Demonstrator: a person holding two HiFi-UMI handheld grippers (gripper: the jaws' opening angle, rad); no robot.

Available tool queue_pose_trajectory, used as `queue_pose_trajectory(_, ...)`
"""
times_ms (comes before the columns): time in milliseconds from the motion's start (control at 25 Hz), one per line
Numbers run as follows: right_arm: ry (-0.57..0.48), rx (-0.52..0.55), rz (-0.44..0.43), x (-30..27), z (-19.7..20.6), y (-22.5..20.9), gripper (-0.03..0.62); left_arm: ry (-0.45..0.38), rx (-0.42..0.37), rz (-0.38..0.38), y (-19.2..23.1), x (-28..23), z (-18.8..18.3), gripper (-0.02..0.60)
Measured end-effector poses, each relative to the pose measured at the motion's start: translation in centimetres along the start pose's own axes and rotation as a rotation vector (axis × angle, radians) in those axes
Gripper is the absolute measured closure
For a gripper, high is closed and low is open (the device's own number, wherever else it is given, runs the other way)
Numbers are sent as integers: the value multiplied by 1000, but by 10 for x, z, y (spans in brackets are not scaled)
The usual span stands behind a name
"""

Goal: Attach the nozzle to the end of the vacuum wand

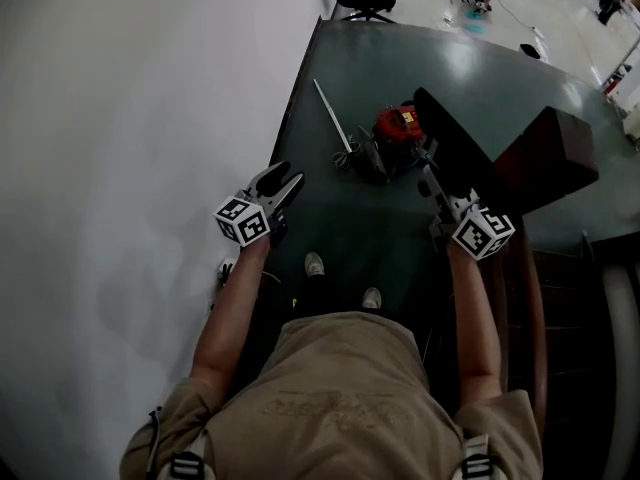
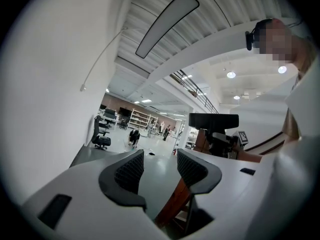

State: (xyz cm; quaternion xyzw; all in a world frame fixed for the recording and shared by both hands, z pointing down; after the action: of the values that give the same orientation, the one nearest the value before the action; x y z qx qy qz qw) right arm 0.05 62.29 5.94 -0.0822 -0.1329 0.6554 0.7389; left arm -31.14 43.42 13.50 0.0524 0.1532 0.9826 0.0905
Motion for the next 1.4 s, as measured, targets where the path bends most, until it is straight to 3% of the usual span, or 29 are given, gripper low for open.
queue_pose_trajectory(360,31,8,26,-76,10,-14,428,17,57,-26,86,-10,5,362)
queue_pose_trajectory(720,70,82,37,-220,8,-13,428,-6,102,-14,237,-35,-33,362)
queue_pose_trajectory(1160,66,74,95,-291,16,-24,428,25,136,22,322,-73,-47,362)
queue_pose_trajectory(1400,59,63,103,-345,-1,-57,428,71,171,23,383,-136,-58,362)
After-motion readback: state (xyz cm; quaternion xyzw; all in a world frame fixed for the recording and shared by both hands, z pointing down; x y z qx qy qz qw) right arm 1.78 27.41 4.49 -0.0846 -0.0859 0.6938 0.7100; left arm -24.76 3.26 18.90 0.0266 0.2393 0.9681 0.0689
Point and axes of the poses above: the fingertips, and each gripper's own axes: x backward along the fingers, y to its left, z out of its underside, the point moved 6 cm from there along x, backward along the fingers, and after that the axes turned 6 degrees about z, right-handed, at the moved point
